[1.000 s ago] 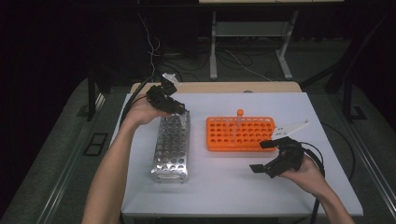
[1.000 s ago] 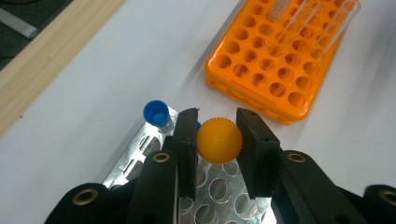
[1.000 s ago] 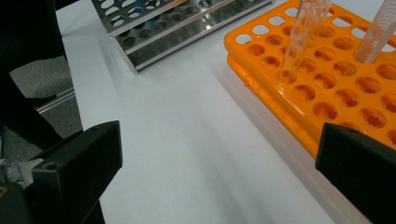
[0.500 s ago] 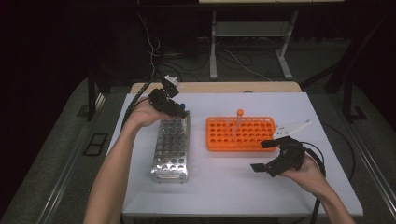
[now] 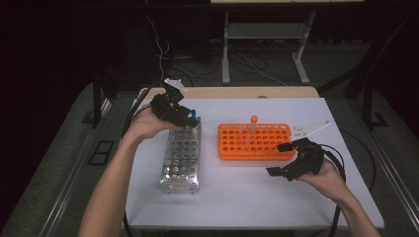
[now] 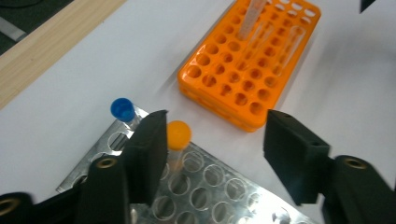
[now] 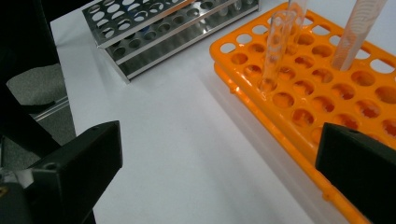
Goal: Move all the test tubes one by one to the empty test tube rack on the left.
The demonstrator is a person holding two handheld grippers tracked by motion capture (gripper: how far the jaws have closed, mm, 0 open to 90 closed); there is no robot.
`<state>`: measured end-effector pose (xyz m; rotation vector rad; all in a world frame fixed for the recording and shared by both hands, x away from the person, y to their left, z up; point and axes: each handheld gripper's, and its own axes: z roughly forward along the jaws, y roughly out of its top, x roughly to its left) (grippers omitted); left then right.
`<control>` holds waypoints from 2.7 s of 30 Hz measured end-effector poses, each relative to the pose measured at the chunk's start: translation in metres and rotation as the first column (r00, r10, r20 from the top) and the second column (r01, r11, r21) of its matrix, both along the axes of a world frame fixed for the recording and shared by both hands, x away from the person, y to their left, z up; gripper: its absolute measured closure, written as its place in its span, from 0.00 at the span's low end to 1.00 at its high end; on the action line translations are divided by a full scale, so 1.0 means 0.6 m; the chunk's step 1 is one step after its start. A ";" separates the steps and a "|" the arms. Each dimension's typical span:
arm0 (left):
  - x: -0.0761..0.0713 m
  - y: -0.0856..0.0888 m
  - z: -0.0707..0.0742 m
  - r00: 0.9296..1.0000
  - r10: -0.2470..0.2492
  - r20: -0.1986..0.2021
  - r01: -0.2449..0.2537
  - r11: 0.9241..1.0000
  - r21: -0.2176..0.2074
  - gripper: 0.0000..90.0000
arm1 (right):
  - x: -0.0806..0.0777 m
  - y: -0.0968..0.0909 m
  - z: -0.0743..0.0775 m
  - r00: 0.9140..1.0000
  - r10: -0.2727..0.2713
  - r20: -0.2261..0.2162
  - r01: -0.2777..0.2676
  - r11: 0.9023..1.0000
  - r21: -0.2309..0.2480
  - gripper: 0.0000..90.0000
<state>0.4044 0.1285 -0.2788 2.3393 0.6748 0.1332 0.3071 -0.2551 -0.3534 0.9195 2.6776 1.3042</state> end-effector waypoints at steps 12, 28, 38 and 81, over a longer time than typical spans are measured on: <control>-0.051 0.003 0.016 1.000 0.023 0.010 -0.023 0.998 -0.052 0.14 | 0.033 0.001 0.026 1.000 -0.001 0.015 0.001 1.000 -0.009 0.00; -0.104 0.013 -0.007 0.999 0.043 0.020 -0.041 0.995 -0.089 0.00 | 0.090 0.005 0.026 1.000 -0.023 0.006 0.023 0.999 -0.030 0.00; -0.122 0.028 -0.023 0.998 0.060 0.019 -0.057 0.992 -0.111 0.00 | 0.131 0.021 0.015 0.999 -0.045 0.018 0.046 0.997 -0.060 0.00; -0.156 0.055 -0.073 0.998 0.054 0.013 -0.052 0.992 -0.113 0.00 | 0.207 0.069 -0.080 0.987 -0.113 0.112 0.127 0.984 -0.123 0.81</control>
